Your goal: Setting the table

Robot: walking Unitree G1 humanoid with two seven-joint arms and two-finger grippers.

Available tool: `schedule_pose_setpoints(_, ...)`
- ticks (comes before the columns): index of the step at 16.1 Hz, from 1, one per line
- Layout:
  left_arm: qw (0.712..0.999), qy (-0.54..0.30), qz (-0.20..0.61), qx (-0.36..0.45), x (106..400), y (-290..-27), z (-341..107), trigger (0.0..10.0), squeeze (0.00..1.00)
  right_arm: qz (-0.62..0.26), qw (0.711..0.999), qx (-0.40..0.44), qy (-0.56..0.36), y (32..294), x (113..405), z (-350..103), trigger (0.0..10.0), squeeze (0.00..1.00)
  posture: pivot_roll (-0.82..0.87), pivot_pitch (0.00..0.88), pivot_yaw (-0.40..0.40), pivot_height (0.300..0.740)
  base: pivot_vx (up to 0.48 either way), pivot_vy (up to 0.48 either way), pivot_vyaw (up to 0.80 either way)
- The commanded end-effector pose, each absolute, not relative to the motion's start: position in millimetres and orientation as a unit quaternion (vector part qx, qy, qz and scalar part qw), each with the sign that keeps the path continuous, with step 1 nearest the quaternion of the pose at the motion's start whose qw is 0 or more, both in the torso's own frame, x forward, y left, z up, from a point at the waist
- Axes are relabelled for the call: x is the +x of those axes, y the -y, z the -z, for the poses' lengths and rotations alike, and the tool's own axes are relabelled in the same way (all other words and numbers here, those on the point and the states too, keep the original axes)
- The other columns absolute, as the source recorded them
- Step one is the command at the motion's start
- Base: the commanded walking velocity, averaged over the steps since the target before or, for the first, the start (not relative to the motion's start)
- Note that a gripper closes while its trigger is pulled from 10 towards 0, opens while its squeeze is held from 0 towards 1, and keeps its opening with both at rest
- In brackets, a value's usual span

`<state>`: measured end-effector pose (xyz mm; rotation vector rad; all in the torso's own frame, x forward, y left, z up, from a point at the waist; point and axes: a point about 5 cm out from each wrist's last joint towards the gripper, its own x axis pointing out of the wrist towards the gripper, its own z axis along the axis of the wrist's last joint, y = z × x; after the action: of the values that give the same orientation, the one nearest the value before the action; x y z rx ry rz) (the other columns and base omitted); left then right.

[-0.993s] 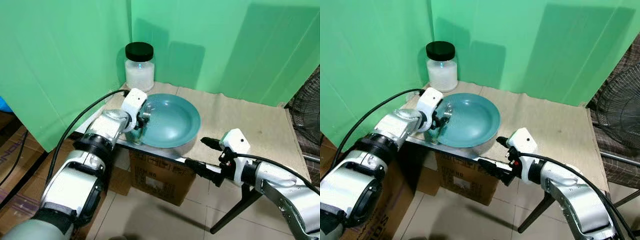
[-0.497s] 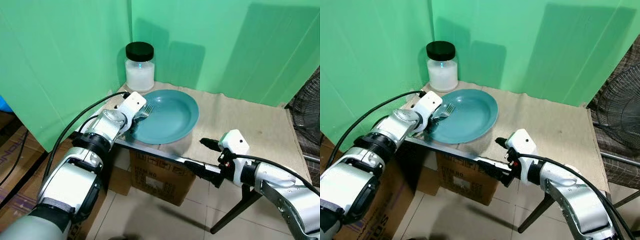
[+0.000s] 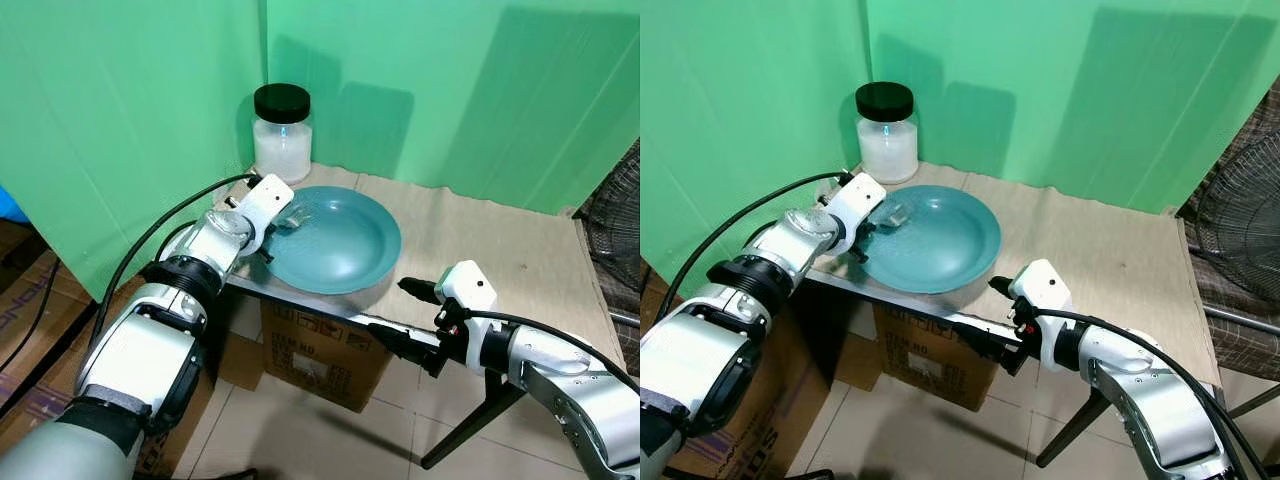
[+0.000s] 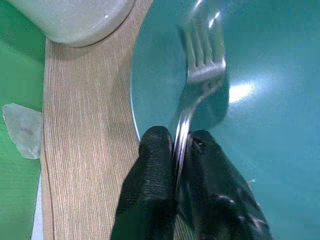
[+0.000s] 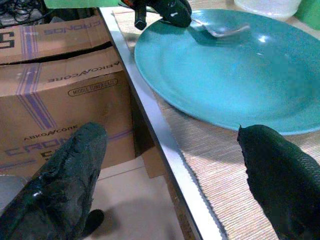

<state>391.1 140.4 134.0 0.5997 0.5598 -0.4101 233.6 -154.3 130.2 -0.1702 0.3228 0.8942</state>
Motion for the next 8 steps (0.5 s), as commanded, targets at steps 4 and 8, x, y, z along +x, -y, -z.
schedule_pose_setpoints(4,0.901,-0.263,0.199,0.28,394,-142,-140,0.0,0.0,-0.436,0.882,-0.083,-0.157,157,232,-130,10.0,0.0,0.03,0.0,-0.047,0.74,0.0,0.0,0.0)
schedule_pose_setpoints(8,0.918,-0.228,0.198,0.257,400,-145,-156,0.0,0.0,-0.431,0.885,-0.083,-0.154,157,234,-130,10.0,0.0,0.04,0.0,-0.047,0.74,0.0,0.0,0.0)
